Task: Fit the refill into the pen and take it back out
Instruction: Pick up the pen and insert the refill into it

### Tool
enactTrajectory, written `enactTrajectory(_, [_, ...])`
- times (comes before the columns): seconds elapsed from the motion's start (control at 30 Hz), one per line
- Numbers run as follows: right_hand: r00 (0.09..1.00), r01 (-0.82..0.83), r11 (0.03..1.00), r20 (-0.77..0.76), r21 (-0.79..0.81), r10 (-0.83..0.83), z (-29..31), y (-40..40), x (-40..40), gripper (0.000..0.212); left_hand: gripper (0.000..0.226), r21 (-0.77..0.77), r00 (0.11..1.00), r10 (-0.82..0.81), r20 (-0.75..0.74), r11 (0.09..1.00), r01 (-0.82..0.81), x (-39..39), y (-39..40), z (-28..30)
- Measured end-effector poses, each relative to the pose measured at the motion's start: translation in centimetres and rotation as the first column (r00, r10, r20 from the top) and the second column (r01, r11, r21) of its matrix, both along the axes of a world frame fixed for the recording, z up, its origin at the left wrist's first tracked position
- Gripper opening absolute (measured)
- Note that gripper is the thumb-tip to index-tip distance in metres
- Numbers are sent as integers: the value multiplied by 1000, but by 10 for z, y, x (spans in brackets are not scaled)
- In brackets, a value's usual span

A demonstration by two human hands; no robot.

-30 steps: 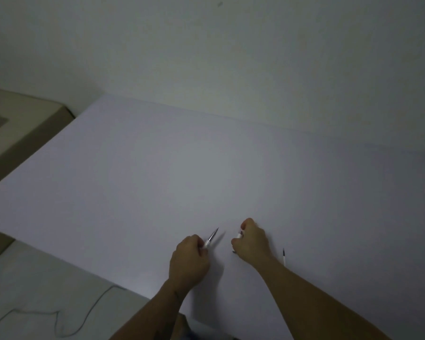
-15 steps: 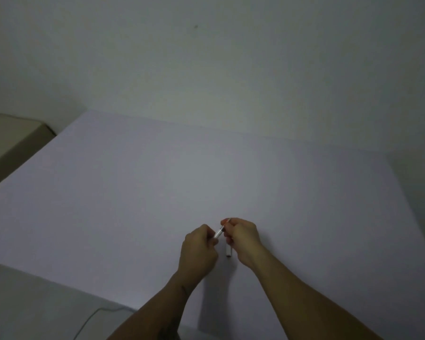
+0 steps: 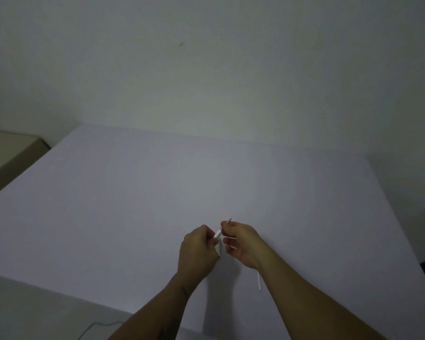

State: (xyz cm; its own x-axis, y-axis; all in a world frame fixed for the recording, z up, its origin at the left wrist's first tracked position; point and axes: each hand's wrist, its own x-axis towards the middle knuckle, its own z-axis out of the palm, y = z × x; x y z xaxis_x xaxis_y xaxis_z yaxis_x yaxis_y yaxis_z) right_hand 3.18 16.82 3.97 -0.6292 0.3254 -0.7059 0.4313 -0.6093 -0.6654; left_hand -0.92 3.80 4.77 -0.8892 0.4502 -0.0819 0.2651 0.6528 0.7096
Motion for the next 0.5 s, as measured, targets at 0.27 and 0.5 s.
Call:
enactTrajectory(0.27, [999, -31, 999, -22, 24, 31, 0, 6, 9, 23, 9, -67, 1000, -13, -17, 998, 12, 9, 0, 4])
enactTrajectory(0.5, [1000, -5, 997, 14, 78, 3, -2, 5, 13, 17, 10, -85, 1000, -20, -8, 996, 19, 16, 2, 7])
